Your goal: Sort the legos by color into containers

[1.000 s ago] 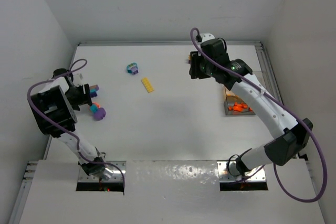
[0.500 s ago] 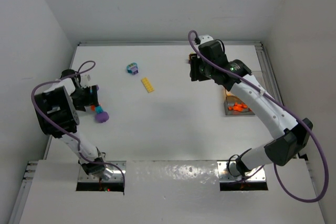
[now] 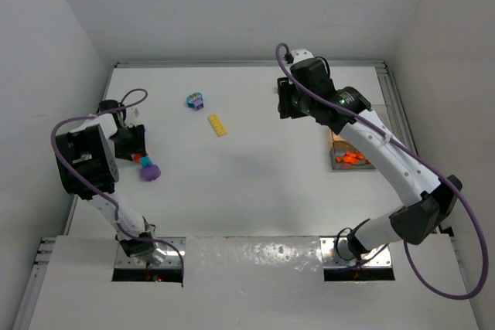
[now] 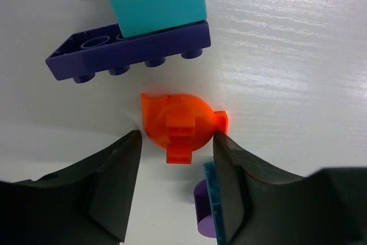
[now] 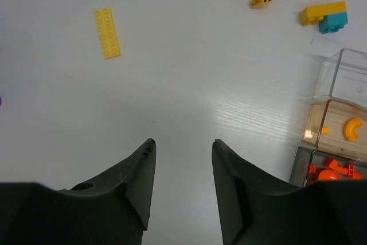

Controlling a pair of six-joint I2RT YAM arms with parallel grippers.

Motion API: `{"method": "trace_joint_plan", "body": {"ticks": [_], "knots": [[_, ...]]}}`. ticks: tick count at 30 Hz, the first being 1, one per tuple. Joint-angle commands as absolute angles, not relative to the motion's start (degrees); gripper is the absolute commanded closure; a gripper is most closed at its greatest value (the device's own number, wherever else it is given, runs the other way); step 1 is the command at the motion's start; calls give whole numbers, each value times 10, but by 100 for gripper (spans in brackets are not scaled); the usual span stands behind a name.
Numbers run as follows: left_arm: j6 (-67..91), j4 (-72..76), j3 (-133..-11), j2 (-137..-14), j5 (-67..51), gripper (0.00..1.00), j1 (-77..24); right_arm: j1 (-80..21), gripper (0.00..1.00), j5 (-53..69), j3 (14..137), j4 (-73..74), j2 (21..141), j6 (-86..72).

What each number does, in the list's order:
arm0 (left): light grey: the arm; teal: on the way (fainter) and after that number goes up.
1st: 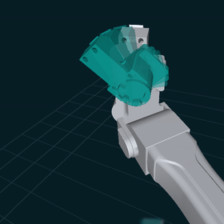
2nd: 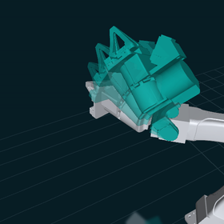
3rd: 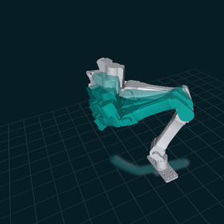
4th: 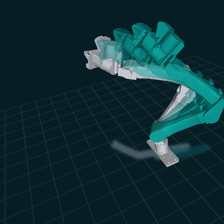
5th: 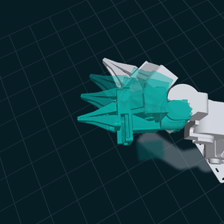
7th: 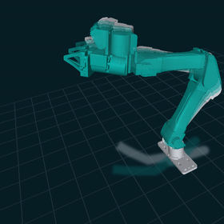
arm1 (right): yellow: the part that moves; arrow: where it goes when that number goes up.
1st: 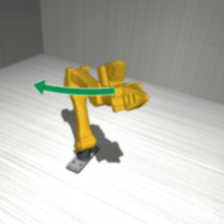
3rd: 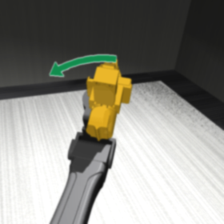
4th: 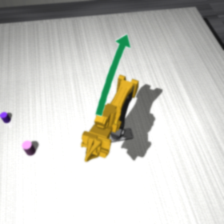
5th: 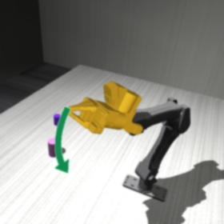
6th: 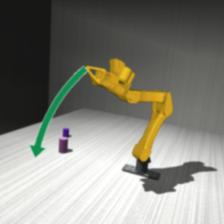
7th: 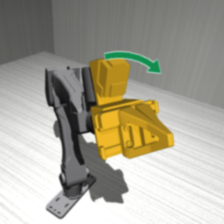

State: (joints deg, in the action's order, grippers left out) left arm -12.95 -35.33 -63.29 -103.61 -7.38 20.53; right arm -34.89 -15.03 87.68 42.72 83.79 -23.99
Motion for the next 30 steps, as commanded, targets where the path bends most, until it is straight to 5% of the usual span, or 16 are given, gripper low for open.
{"method": "trace_joint_plan", "body": {"ticks": [1, 10, 15, 30], "knots": [[-121, -337, -625, -1049, -76, 51, 200, -355, 57, -166, 900, 428, 828, -235], [-130, -354, -619, -1007, -72, 65, 200, -358, 56, -166, 898, 431, 828, -232], [-135, -366, -622, -999, -72, 83, 200, -358, 57, -167, 898, 433, 826, -228], [-149, -384, -642, -991, -67, 93, 200, -359, 56, -169, 889, 433, 818, -220]]}}
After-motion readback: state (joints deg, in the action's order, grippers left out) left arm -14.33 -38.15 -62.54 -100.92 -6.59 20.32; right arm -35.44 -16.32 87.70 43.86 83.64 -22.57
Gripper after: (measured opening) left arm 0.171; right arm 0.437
